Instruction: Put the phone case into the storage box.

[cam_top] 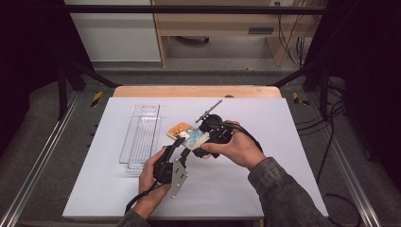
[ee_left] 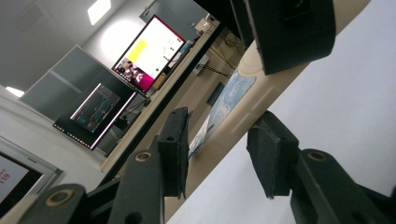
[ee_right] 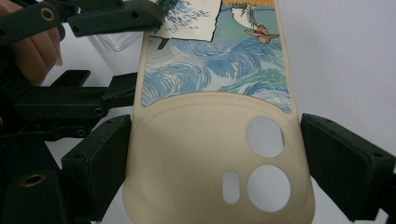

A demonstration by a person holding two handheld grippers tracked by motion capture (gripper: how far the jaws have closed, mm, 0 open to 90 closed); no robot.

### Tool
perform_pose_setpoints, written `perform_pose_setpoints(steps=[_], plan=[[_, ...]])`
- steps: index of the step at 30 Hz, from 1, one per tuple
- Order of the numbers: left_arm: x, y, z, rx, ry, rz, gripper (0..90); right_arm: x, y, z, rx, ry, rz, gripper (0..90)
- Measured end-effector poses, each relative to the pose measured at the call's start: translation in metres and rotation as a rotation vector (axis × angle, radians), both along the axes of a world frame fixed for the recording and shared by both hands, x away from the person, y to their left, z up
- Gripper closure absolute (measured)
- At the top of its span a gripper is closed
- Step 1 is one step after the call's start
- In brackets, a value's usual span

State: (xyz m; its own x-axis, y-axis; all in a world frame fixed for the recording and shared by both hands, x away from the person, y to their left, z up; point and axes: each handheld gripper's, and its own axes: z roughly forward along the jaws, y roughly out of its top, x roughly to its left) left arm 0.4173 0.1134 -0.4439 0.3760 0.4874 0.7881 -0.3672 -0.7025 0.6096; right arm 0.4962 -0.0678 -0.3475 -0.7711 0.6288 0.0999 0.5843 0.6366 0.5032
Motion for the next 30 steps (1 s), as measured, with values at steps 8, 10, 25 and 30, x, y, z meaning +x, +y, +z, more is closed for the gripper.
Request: perform_pose_setpoints(steps=[8,10,25,30], plan=[[-0.0003,-0.0021,0.0013,0.012,0.008,-0.014,63.6,-0.0016,0.0,0.0006,0.014,0.008,-0.003,11.7],[-0.0003,-0.0027,0.0017,0.019,0.008,-0.012,63.9,-0.0012,-0.0007,0.0006,0.009,0.005,-0.001,11.7],[-0.0045,-0.0055,0.0025,0.075,0.001,-0.004,75.7,-0.0006,-0.0016,0.0057,0.037,-0.006,0.015,10.4],[-0.0058,-0.0072,0.0027,0.092,0.013,-0.016,79.2,0.0007,-0.0044,0.0083,0.06,-0.002,0.01,10.2]])
